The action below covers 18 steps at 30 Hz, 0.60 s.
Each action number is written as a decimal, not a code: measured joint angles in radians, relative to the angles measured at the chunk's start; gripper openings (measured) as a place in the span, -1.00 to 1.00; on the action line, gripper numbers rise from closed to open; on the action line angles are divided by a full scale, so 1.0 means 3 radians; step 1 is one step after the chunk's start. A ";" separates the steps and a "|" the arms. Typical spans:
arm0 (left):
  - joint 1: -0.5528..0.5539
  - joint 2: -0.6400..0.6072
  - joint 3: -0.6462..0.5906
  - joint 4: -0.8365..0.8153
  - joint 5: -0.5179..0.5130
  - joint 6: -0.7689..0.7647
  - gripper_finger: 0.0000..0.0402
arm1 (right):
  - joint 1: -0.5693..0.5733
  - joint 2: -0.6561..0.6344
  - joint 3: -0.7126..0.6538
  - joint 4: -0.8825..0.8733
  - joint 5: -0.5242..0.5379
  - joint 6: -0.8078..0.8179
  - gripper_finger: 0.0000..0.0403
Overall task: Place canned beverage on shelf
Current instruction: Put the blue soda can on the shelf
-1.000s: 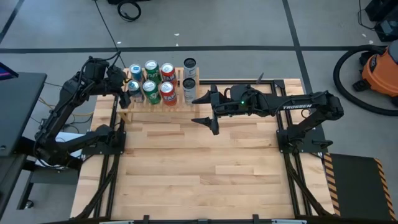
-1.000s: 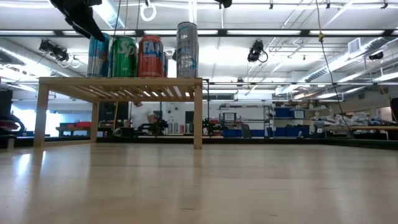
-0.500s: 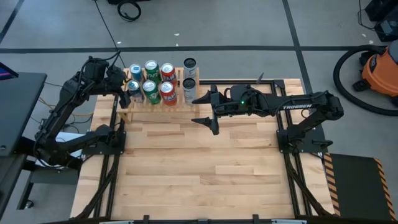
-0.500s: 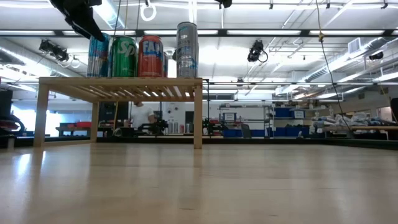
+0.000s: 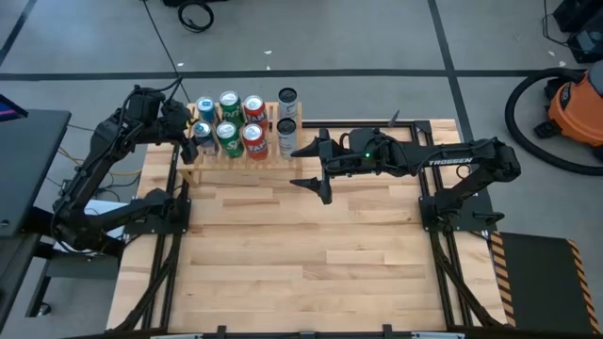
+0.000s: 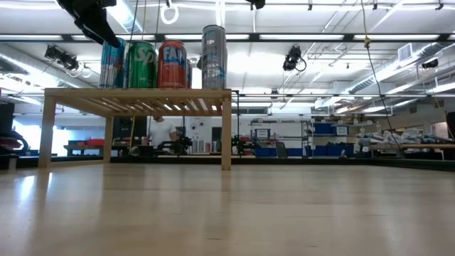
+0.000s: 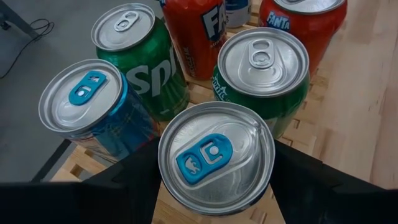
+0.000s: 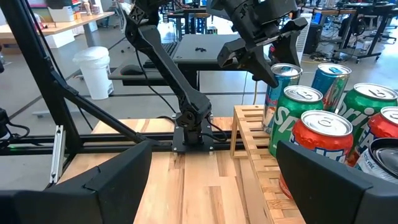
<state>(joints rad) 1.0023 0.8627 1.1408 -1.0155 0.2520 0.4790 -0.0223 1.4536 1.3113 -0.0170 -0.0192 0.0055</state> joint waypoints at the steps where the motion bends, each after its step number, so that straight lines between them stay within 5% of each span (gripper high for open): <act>1: 0.0000 -0.0004 0.0000 0.0012 -0.0001 -0.0022 0.29 | 0.0000 0.0000 0.0000 0.0000 0.0001 0.0000 0.76; 18: -0.0042 -0.0061 -0.0004 -0.0004 0.0024 -0.0050 0.29 | 0.0000 0.0000 0.0000 0.0001 0.0000 0.0000 0.76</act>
<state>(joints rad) 0.9897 0.8444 1.1397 -1.0168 0.2592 0.4641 -0.0223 1.4536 1.3113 -0.0168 -0.0192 0.0055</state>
